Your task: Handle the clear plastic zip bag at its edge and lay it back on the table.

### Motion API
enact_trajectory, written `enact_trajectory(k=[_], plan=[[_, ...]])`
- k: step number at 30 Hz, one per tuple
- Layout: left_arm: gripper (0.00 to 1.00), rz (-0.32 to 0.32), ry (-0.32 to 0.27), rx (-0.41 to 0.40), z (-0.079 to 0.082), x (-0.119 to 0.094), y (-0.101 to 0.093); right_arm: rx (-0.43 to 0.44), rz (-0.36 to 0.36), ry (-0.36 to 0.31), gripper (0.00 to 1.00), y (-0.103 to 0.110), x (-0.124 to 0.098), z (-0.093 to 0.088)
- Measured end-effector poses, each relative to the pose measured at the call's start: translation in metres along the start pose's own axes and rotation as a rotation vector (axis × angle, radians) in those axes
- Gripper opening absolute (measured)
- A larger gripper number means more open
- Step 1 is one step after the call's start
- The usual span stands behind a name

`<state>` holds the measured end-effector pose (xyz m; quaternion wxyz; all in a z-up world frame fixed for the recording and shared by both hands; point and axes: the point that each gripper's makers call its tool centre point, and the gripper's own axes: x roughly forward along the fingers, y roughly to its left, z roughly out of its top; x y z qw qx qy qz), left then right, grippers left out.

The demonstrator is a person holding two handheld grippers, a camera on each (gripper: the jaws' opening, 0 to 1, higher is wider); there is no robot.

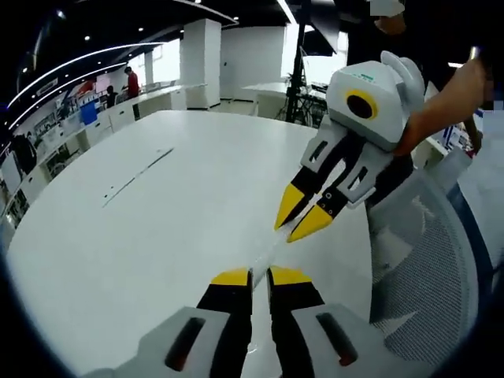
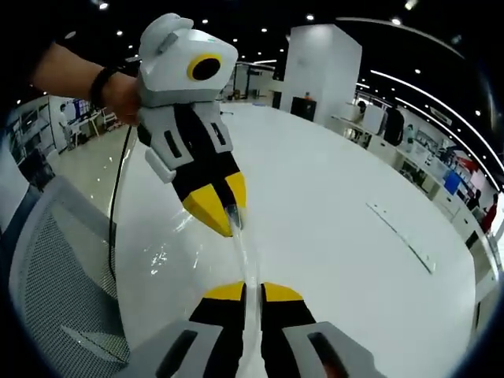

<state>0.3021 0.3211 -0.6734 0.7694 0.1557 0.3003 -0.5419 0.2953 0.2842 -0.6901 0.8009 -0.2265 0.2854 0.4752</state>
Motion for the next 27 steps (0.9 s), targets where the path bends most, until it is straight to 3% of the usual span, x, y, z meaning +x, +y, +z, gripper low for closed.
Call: enact_trajectory(k=[9,16,27], plan=[[0.0,-0.005,-0.01,0.032,0.001,0.001,0.002,0.081,0.014,-0.027,0.06,-0.002,0.002,-0.001],[0.0,-0.017,0.001,0.113,0.002,0.001,-0.008,0.098,0.027,-0.041,0.09,0.0,0.0,0.003],[0.0,-0.004,0.012,0.13,0.007,0.0,-0.013,0.114,0.079,-0.049,0.01,0.01,0.001,0.006]])
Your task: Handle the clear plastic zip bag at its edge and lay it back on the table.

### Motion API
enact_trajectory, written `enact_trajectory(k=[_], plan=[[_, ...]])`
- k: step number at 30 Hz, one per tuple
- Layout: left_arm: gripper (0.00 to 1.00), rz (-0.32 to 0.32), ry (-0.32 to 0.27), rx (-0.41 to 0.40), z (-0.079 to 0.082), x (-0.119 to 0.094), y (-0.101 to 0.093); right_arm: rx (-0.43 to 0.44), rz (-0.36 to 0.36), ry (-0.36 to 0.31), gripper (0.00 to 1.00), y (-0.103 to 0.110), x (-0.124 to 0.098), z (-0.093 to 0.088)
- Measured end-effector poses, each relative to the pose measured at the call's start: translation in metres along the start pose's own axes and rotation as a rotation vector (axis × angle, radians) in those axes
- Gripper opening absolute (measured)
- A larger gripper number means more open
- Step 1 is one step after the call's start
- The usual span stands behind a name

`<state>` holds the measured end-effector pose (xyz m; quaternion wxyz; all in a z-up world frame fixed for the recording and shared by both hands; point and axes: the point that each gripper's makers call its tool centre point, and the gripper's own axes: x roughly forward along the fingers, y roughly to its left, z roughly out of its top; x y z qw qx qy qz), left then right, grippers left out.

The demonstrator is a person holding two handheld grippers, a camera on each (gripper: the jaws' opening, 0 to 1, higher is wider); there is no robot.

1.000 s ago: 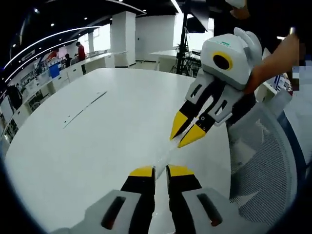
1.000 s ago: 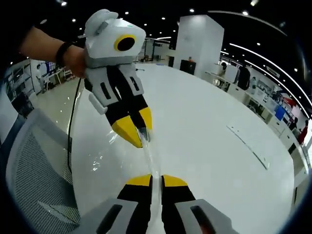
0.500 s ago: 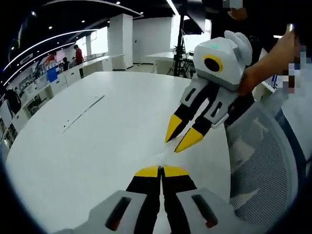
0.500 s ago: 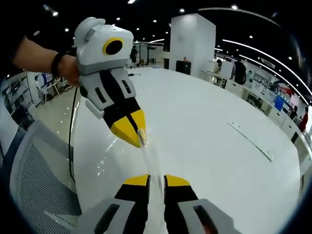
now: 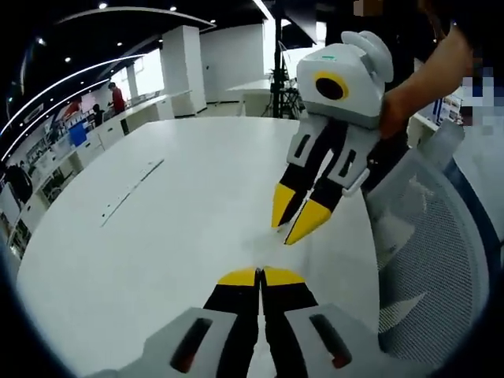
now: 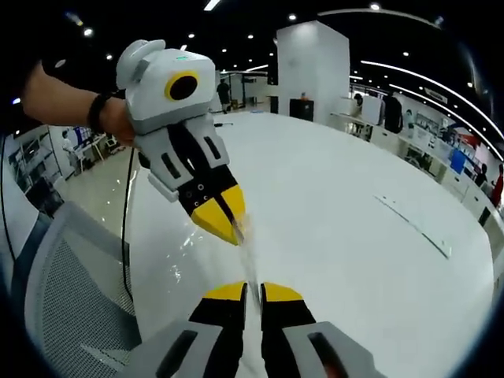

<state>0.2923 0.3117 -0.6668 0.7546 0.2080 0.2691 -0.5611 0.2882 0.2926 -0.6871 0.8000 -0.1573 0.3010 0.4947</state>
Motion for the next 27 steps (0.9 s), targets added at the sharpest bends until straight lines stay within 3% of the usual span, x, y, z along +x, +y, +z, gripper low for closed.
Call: enact_trajectory(k=[9,12,18,27], plan=[[0.0,0.011,0.013,-0.031,-0.005,0.0,0.005,-0.02,0.013,0.01,0.0,0.004,0.005,0.0],[0.05,0.028,0.009,-0.026,-0.006,-0.001,0.01,-0.04,0.0,0.032,0.0,0.004,0.006,-0.002],[0.1,0.051,0.013,0.017,0.0,-0.005,0.013,-0.081,-0.022,0.062,0.0,-0.003,0.011,0.0],[0.12,0.082,0.039,0.087,0.004,0.0,0.017,-0.217,-0.045,0.164,0.0,-0.015,0.012,-0.005]])
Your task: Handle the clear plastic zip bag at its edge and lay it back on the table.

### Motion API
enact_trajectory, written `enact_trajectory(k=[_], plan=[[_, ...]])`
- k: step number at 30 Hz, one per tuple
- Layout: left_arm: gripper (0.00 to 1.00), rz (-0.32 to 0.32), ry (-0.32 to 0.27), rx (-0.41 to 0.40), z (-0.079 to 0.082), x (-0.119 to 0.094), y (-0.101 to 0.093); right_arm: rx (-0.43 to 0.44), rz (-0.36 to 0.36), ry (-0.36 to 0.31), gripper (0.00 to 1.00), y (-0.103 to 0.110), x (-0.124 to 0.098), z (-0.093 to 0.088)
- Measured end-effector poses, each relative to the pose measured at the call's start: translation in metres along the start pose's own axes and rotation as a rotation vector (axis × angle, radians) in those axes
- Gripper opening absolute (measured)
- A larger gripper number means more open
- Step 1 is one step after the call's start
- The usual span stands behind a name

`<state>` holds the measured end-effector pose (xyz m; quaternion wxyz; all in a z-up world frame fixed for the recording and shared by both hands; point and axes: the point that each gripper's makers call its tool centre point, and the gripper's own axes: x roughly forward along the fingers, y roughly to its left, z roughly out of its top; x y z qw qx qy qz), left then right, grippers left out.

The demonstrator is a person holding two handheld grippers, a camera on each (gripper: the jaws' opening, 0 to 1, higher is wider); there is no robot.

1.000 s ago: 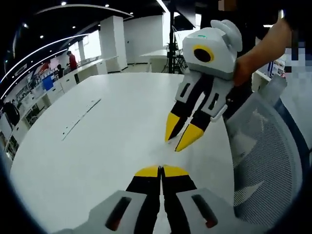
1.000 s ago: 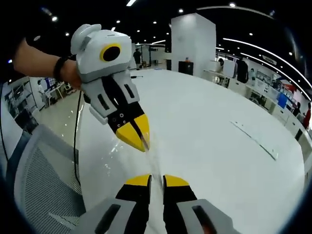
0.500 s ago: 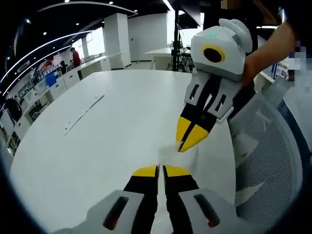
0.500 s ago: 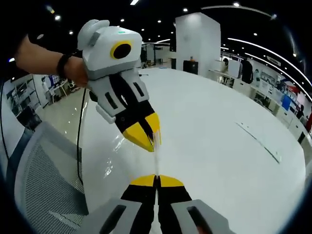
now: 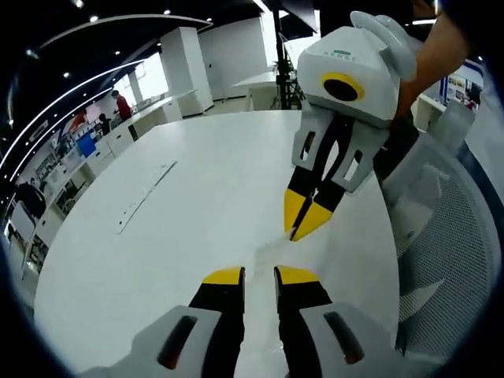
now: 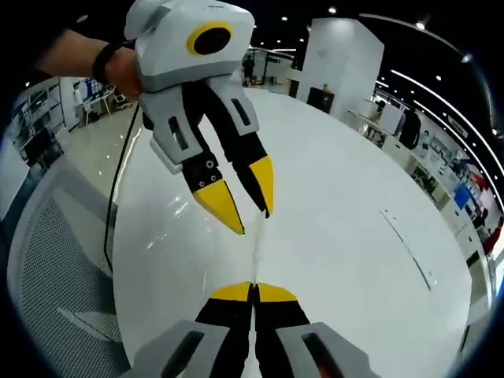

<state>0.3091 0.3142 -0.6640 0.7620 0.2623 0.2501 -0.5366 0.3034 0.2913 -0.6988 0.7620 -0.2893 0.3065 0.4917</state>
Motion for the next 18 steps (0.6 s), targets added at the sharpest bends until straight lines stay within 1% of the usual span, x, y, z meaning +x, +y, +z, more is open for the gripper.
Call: enact_trajectory(k=[2,3,4,5,8,10,12,15,17,18], plan=[[0.13,0.006,0.005,0.024,0.001,0.002,0.0,-0.029,0.003,0.026,0.0,-0.002,0.002,-0.002],[0.13,0.007,0.009,0.04,0.002,0.003,0.0,-0.064,0.004,0.049,0.0,-0.002,0.002,-0.005],[0.13,0.006,0.008,0.042,0.002,0.004,-0.001,-0.074,0.005,0.054,0.0,-0.002,0.002,-0.006],[0.13,0.012,0.01,0.06,0.002,0.005,0.0,-0.097,0.016,0.073,0.0,0.002,0.004,-0.007],[0.12,0.008,0.017,0.079,0.001,0.007,0.0,-0.105,0.016,0.083,0.0,0.003,0.007,-0.009],[0.11,0.005,0.036,0.119,-0.002,0.008,-0.003,-0.11,0.016,0.095,0.0,0.004,0.008,-0.011],[0.09,0.001,0.038,0.128,-0.003,0.009,-0.005,-0.117,0.017,0.101,0.0,0.006,0.009,-0.01],[0.07,-0.009,0.054,0.158,-0.007,0.012,-0.008,-0.129,0.024,0.111,0.0,0.01,0.012,-0.012],[0.05,-0.013,0.079,0.194,-0.012,0.014,-0.009,-0.128,0.026,0.115,0.0,0.009,0.014,-0.013],[0.03,-0.016,0.085,0.199,-0.014,0.015,-0.01,-0.125,0.026,0.114,0.0,0.009,0.013,-0.012]])
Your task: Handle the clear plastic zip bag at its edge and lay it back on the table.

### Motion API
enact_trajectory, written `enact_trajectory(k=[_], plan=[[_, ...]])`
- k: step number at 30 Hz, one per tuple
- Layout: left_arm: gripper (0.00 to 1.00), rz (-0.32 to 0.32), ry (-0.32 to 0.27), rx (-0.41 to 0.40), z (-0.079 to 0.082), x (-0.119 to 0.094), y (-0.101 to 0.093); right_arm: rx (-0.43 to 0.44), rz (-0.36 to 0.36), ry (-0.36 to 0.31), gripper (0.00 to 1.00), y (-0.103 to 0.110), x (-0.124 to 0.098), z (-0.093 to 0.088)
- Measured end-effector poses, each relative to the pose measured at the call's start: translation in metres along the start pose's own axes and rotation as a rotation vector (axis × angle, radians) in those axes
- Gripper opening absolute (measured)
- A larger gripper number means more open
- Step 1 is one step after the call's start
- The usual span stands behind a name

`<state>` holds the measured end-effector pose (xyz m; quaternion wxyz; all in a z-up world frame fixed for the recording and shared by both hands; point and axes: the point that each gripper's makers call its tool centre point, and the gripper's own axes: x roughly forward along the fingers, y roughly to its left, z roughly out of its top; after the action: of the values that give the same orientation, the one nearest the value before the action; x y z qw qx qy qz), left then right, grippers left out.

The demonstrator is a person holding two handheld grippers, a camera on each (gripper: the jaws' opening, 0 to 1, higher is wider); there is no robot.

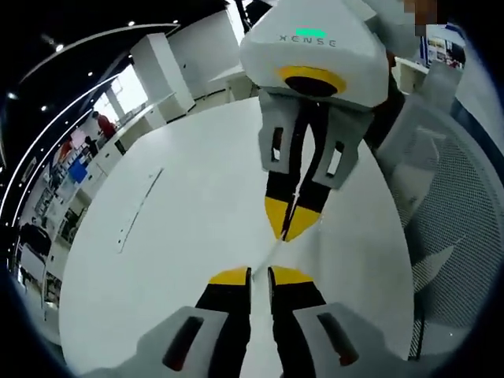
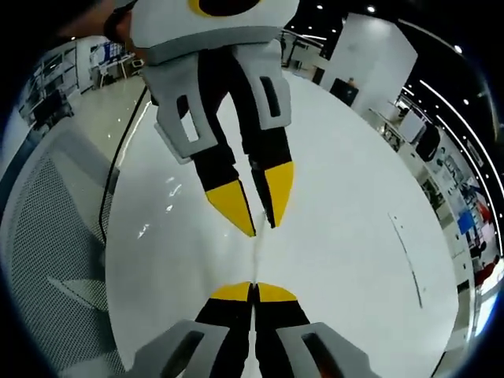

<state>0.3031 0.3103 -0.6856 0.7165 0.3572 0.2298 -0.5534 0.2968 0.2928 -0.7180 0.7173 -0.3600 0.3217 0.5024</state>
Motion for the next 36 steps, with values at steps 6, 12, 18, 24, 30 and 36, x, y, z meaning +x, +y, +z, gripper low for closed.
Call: enact_trajectory(k=[6,12,18,24,30,36], plan=[[0.0,-0.01,0.016,0.008,-0.006,0.003,-0.002,0.023,-0.009,-0.011,0.0,-0.001,-0.002,0.002],[0.0,-0.01,0.033,-0.014,-0.014,0.005,0.002,0.092,-0.026,-0.05,0.0,-0.008,-0.004,0.007],[0.0,0.004,0.028,-0.068,-0.023,0.002,0.007,0.123,-0.033,-0.08,0.0,-0.008,0.0,0.014],[0.0,0.015,0.019,-0.117,-0.03,0.0,0.003,0.124,-0.038,-0.093,0.0,-0.005,0.001,0.02],[0.0,0.018,0.027,-0.123,-0.036,-0.001,-0.001,0.127,-0.037,-0.114,0.0,-0.006,0.001,0.026],[0.02,0.025,0.043,-0.124,-0.038,-0.003,-0.005,0.11,-0.036,-0.102,0.0,-0.002,0.0,0.025]])
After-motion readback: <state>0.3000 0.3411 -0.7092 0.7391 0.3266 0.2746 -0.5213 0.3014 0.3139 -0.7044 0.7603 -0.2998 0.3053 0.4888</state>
